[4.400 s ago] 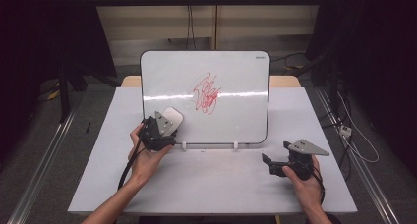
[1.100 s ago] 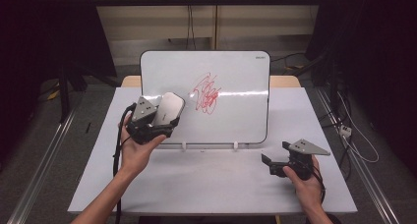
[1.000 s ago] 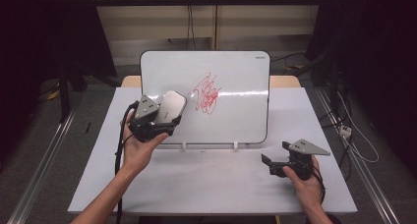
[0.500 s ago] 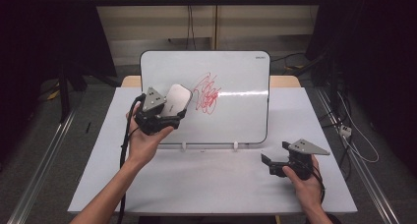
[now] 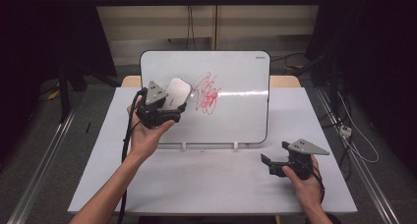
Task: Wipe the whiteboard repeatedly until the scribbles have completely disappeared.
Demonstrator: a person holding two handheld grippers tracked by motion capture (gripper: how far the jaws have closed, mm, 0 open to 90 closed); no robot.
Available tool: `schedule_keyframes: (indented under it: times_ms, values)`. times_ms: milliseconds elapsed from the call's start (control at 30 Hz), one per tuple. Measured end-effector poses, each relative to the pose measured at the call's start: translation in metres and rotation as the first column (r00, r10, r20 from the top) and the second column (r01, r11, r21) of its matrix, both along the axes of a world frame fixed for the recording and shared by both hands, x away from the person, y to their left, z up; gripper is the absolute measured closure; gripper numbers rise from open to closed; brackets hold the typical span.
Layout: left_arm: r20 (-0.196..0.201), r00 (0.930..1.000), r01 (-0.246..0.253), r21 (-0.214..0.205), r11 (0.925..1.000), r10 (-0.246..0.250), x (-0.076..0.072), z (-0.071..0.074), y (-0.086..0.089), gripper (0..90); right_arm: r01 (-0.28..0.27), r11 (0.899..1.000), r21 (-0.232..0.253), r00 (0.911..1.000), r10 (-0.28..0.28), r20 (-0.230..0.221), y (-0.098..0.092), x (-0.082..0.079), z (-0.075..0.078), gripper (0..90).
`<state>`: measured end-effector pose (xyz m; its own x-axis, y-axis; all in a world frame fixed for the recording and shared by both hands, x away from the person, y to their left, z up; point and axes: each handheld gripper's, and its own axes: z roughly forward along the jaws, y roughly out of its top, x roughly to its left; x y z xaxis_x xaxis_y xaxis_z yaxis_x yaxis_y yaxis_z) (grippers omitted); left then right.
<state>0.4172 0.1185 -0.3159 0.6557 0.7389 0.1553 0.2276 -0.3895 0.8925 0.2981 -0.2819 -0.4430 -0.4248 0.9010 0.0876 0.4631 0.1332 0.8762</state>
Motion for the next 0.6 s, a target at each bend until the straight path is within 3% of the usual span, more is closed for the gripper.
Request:
schedule_keyframes:
  times_ms: [600]
  values:
    - [0.023,0.9997,-0.003,0.034,0.9994,0.002,0.018,0.006,-0.020,30.7,-0.002,1.000,0.003,1.0000,0.002,-0.001,0.000,0.000,0.000,6.5]
